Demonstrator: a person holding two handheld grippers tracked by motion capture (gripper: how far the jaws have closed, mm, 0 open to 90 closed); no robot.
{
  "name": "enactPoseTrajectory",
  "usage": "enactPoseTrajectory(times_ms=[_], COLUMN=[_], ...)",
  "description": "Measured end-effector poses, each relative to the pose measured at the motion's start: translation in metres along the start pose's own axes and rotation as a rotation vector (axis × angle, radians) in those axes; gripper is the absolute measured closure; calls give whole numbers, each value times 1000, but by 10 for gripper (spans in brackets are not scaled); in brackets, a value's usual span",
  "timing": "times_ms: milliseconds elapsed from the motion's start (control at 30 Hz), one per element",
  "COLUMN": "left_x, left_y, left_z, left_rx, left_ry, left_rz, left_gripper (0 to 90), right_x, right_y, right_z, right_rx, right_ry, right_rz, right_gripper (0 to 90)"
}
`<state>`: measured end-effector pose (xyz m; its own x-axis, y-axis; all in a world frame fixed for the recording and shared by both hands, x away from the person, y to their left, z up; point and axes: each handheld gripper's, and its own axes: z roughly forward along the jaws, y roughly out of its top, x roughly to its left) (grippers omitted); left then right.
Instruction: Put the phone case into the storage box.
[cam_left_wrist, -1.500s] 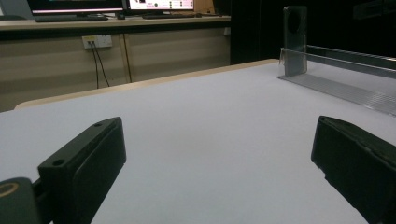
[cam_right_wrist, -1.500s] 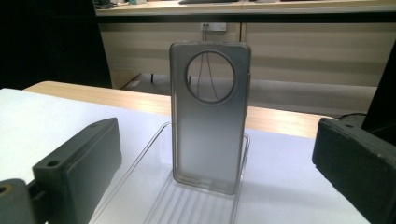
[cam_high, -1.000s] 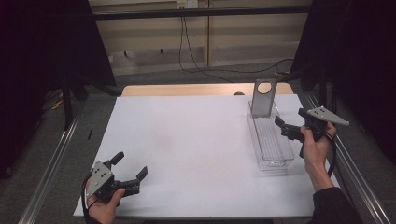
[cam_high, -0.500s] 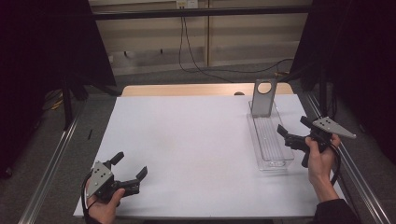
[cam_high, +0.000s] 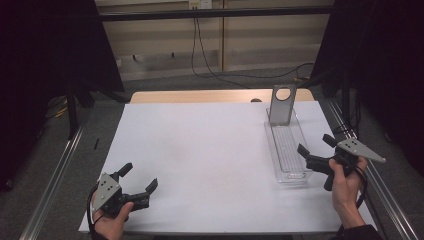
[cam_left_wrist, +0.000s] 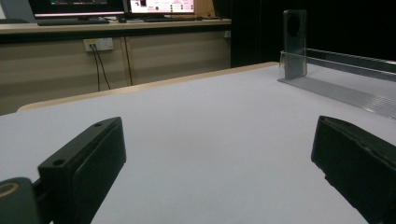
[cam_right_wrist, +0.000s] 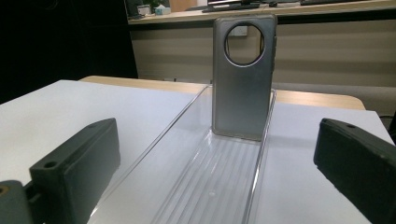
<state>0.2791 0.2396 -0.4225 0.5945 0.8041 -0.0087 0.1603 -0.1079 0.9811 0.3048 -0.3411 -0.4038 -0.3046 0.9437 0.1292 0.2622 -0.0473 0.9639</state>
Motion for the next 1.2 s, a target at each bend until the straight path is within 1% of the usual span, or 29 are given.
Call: enactPoseTrajectory(times_ms=[67, 100, 267, 367, 533, 600, 767, 967, 1100, 1167, 1200], left_x=[0, 0, 0, 0, 0, 0, 0, 1, 1, 1, 1], left_y=[0, 0, 0, 0, 0, 0, 0, 0, -1, -1, -1], left_z=[0, 0, 0, 0, 0, 0, -1, -2, -3, -3, -3], left_rx=[-4, -4, -3, -4, -2, -5, -1, -1, -2, -2, -2], left_ry=[-5, -1, 2, 2, 4, 0, 5, 9, 7, 10, 8], left_rz=[-3, -3, -2, -2, -2, -3, -6, 1, -3, -3, -5], left_gripper=[31, 31, 31, 31, 31, 31, 31, 31, 31, 31, 31], right_x=[2, 4, 9, 11, 16, 17, 20, 24, 24, 23, 23], right_y=[-2, -4, -12, -16, -22, -23, -31, -37, -43, -46, -46], right_z=[-4, -7, -15, -19, -27, -30, -36, -43, -49, -52, -54], right_rx=[2, -4, -2, -7, -4, -7, 3, 12, 32, 28, 27], right_ry=[-4, -6, -12, -18, -16, -19, -18, -16, -9, -16, -17], right_rz=[-4, -5, -10, 0, -7, 0, 2, -1, 0, 4, -2], right_gripper=[0, 0, 0, 0, 0, 0, 0, 0, 0, 0, 0])
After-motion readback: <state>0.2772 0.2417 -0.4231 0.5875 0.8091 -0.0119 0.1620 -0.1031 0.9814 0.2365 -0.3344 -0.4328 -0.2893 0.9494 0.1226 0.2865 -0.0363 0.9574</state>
